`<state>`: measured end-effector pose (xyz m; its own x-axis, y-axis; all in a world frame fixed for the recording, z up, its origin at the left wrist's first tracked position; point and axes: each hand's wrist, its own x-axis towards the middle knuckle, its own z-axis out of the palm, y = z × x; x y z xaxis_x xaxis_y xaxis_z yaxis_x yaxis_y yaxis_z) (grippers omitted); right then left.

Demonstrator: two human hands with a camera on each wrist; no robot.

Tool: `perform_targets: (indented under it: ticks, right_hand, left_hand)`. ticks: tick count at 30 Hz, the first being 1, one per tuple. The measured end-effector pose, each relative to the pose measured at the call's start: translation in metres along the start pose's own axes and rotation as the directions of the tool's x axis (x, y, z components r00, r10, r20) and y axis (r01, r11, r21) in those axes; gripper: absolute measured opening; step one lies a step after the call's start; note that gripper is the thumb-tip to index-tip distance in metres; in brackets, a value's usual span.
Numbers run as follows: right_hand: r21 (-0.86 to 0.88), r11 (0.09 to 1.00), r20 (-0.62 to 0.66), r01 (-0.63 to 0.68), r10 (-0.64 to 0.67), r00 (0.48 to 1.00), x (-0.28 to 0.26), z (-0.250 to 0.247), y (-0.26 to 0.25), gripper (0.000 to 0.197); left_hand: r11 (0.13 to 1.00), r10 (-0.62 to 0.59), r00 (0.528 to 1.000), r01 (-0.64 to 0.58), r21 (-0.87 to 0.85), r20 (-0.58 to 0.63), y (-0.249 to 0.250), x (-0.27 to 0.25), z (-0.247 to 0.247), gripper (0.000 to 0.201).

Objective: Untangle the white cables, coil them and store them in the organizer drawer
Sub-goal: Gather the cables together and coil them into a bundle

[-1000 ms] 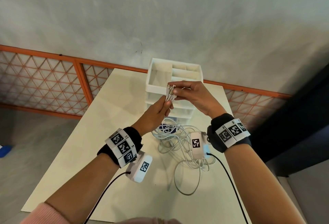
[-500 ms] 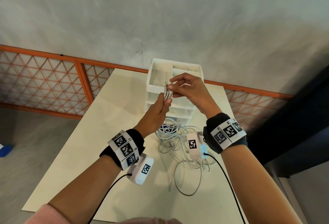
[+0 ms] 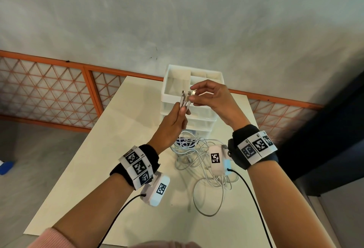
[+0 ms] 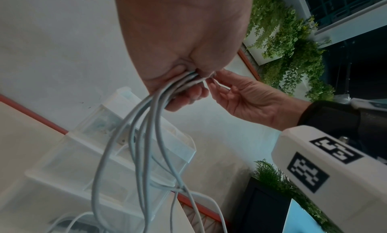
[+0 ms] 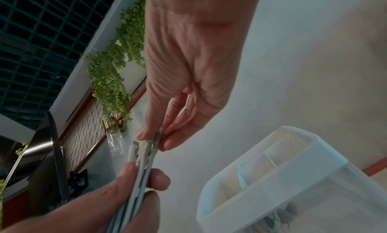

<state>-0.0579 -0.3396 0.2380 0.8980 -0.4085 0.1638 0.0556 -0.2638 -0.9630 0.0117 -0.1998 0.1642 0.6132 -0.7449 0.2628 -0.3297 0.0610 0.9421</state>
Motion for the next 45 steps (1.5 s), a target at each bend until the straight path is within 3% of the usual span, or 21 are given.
perform_targets:
  ticks: [7, 15, 18, 30, 36, 41, 45]
  right_hand:
    - [-0.009, 1.0, 0.047, -0.015, 0.016, 0.999, -0.001, 0.001, 0.0, 0.035]
    - [-0.339, 0.938, 0.067, 0.067, -0.047, 0.997, 0.006, 0.005, -0.008, 0.015]
    - [-0.325, 0.945, 0.07, 0.044, -0.023, 0.997, 0.008, 0.005, -0.008, 0.005]
    - [-0.17, 0.984, 0.082, 0.047, -0.034, 0.996, 0.009, 0.009, 0.0, 0.015]
    - [-0.166, 0.984, -0.01, 0.064, -0.066, 0.998, 0.011, 0.01, 0.007, 0.025]
    - [-0.285, 0.955, -0.001, 0.076, -0.079, 0.997, 0.014, 0.012, 0.013, 0.027]
    - [-0.255, 0.966, 0.005, 0.05, -0.05, 0.999, 0.011, 0.017, 0.012, 0.035]
  left_hand:
    - [0.997, 0.013, 0.999, -0.01, -0.071, 0.041, 0.001, 0.002, -0.001, 0.024]
    - [0.999, 0.035, 0.997, -0.036, 0.011, 0.069, 0.005, -0.001, 0.003, 0.016]
    - [0.999, 0.04, 0.997, -0.041, 0.029, 0.062, 0.008, -0.001, 0.001, 0.017]
    - [0.999, 0.005, 0.998, -0.007, 0.038, 0.063, 0.005, 0.003, -0.001, 0.021]
    - [0.999, -0.021, 0.99, 0.025, -0.03, 0.139, 0.008, 0.006, -0.004, 0.017]
    - [1.0, -0.022, 0.98, 0.023, -0.003, 0.197, 0.006, 0.008, -0.006, 0.017]
    - [0.996, -0.049, 0.985, 0.06, -0.066, 0.164, 0.002, 0.009, -0.006, 0.017]
